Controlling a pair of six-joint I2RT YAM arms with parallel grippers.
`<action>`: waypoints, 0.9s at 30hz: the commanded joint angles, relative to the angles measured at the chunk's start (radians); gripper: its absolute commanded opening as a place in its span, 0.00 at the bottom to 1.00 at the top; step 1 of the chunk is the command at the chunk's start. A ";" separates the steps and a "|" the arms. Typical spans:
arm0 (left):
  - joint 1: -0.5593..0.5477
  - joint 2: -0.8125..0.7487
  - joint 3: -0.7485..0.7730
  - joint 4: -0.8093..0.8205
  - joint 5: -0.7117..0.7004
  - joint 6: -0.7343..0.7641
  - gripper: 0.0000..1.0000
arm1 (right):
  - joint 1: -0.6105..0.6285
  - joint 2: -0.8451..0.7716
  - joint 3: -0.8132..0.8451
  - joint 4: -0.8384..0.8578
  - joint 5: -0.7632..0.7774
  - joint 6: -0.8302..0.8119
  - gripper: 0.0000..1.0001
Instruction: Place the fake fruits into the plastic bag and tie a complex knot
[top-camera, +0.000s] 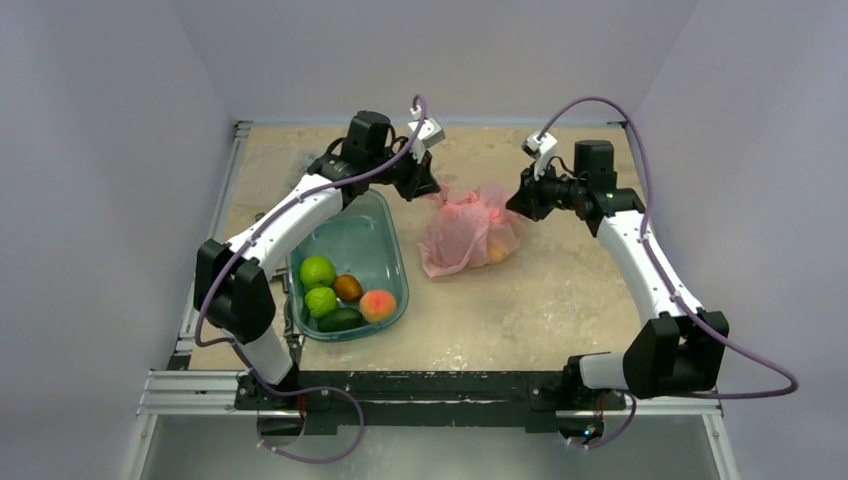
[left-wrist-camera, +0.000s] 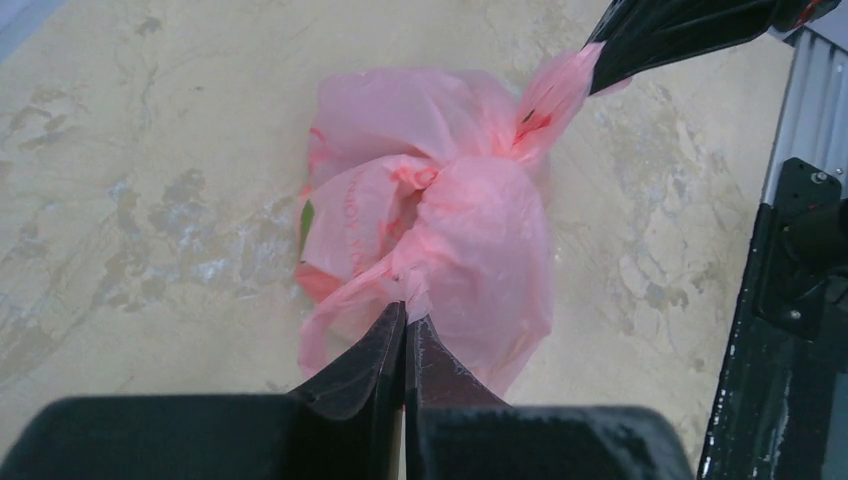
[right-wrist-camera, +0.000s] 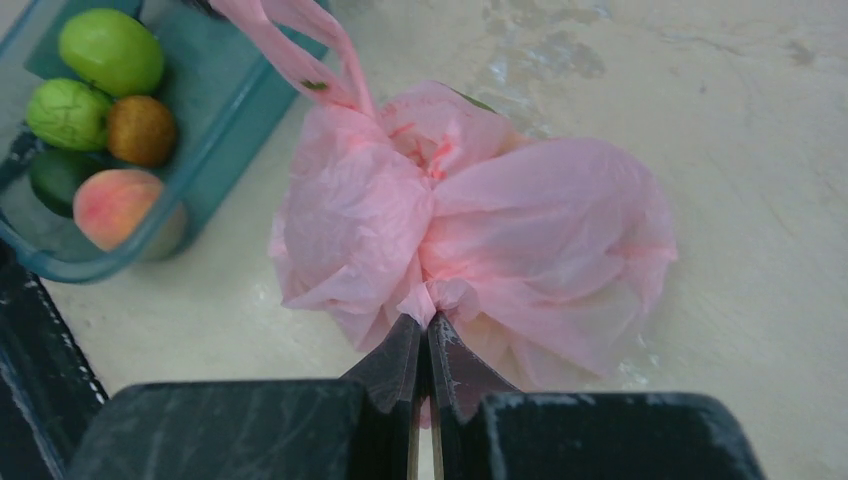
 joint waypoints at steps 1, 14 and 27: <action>-0.031 0.037 0.025 0.041 0.100 -0.129 0.00 | 0.080 0.024 0.011 0.187 -0.035 0.225 0.00; -0.088 0.162 -0.041 0.216 0.232 -0.388 0.00 | 0.169 0.241 -0.041 0.373 0.012 0.311 0.00; 0.022 0.027 0.056 0.030 0.164 -0.214 0.09 | 0.137 0.067 0.068 0.196 0.010 0.220 0.08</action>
